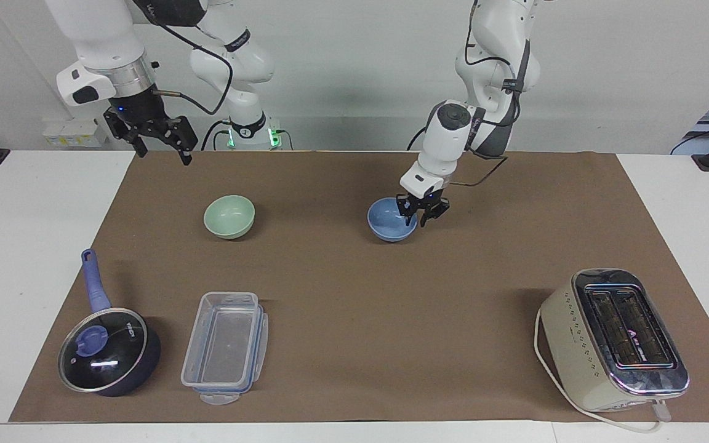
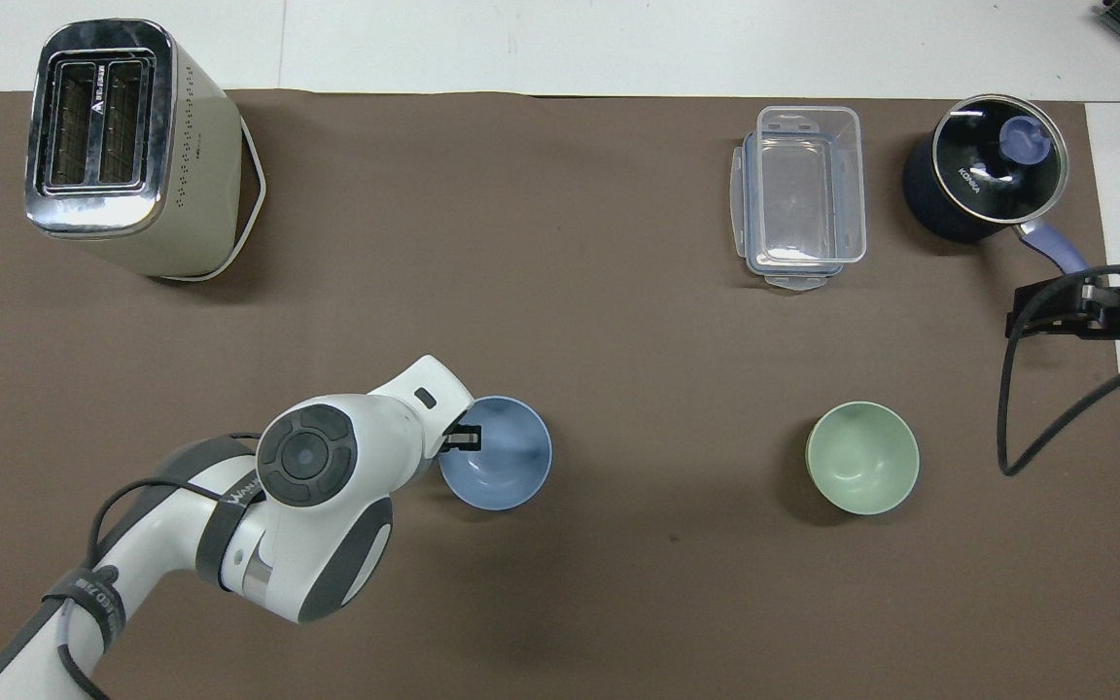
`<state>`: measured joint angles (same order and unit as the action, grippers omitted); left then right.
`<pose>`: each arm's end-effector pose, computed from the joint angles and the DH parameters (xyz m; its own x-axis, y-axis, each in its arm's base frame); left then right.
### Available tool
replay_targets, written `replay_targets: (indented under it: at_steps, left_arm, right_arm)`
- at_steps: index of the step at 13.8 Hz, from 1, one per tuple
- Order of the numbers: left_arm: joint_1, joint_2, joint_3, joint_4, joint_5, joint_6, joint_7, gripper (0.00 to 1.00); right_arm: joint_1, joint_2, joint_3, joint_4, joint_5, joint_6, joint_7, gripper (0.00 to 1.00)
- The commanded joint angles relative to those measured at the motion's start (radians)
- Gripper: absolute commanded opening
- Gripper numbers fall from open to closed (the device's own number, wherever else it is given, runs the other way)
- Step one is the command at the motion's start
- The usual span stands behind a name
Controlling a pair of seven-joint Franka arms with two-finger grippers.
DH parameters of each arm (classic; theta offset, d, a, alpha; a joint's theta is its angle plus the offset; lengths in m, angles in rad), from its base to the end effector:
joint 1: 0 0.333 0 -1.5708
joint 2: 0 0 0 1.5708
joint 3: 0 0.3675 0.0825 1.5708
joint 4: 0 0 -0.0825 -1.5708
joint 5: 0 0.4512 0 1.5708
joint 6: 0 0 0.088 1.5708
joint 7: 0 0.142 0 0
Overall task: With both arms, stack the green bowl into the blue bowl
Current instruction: 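Slide the blue bowl with the left gripper toward the table center, then release the blue bowl and withdraw the left gripper while the right gripper reaches out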
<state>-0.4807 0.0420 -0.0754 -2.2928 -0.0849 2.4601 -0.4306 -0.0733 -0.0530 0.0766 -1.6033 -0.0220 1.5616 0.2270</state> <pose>0.4966 -0.3108 0.3144 0.9947 -0.0577 0.0848 -0.0669 -0.9917 0.1098 0.6020 0.0001 0.6550 0.9749 -0.2220 0.0167 -0.2224 -0.9747 0.0229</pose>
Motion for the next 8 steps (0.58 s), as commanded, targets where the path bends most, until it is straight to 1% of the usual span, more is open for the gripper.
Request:
replay_targets:
  at_steps: [1,5,7,8]
  left_arm:
    - [0.08,0.01,0.002,0.1,-0.013,-0.131,0.062,1.0]
    - [0.247,0.004,0.002,0.203,-0.001,-0.318,0.25,1.0]
    - [0.341,-0.005,0.003,0.262,-0.001,-0.419,0.363,1.0]
    - [0.379,-0.008,0.005,0.303,-0.001,-0.473,0.38,1.0]
  right_arm:
    - [-0.014,-0.007,0.003,-0.007,0.016,-0.011,-0.015,1.0]
    - [-0.014,-0.013,0.003,-0.021,0.016,-0.005,-0.017,1.0]
    - [-0.013,-0.045,0.003,-0.088,0.016,0.058,-0.021,1.0]
    - [-0.014,-0.056,0.002,-0.128,0.016,0.077,-0.047,1.0]
